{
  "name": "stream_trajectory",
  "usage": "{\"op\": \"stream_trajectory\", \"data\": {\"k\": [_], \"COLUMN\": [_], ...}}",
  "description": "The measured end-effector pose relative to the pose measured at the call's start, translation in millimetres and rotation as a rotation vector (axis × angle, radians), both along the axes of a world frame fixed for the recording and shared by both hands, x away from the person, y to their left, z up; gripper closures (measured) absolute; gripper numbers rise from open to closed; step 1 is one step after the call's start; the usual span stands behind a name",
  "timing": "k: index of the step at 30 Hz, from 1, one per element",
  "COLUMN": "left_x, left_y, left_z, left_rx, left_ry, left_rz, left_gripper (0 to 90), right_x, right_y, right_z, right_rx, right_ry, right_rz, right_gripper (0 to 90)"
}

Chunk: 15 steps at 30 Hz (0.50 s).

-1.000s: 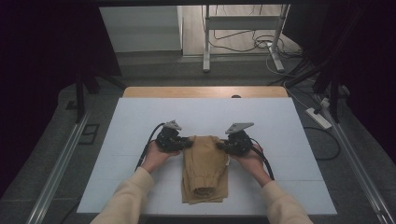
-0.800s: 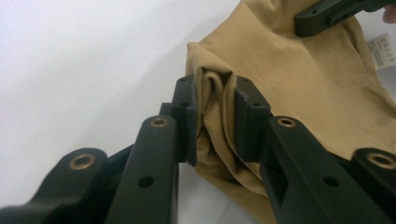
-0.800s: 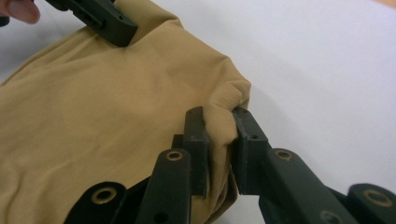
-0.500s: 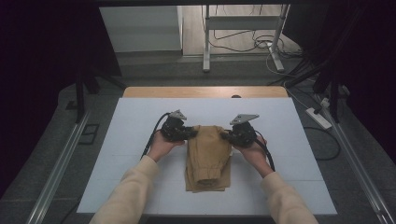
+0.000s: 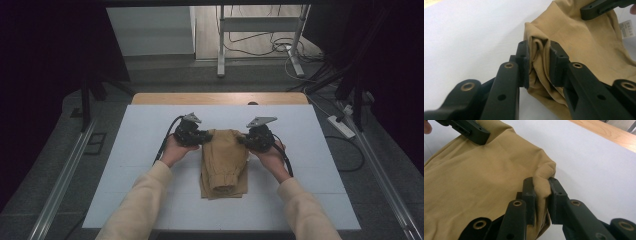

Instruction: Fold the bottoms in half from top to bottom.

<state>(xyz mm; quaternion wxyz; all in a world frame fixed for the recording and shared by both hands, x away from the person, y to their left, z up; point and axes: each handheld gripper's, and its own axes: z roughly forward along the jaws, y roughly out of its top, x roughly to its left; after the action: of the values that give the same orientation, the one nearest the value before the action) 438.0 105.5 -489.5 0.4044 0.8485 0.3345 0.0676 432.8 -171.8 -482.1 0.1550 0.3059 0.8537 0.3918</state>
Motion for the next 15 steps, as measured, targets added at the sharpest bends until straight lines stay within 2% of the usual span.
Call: {"op": "stream_trajectory", "data": {"k": [9,15], "left_x": [17.7,26.5], "left_y": [0.6,-0.1], "left_z": [7.8,7.0], "left_rx": [0.006,0.006], "left_ry": [-0.023,-0.034], "left_rz": [0.021,0.036], "left_gripper": [72.6,72.4], "right_x": [17.5,29.1], "right_y": [3.3,3.8], "right_z": [5.6,7.2], "right_rx": [-0.002,0.004], "right_ry": [-0.017,-0.022], "right_rz": [-0.025,-0.042], "right_gripper": [77.4,77.4]}}
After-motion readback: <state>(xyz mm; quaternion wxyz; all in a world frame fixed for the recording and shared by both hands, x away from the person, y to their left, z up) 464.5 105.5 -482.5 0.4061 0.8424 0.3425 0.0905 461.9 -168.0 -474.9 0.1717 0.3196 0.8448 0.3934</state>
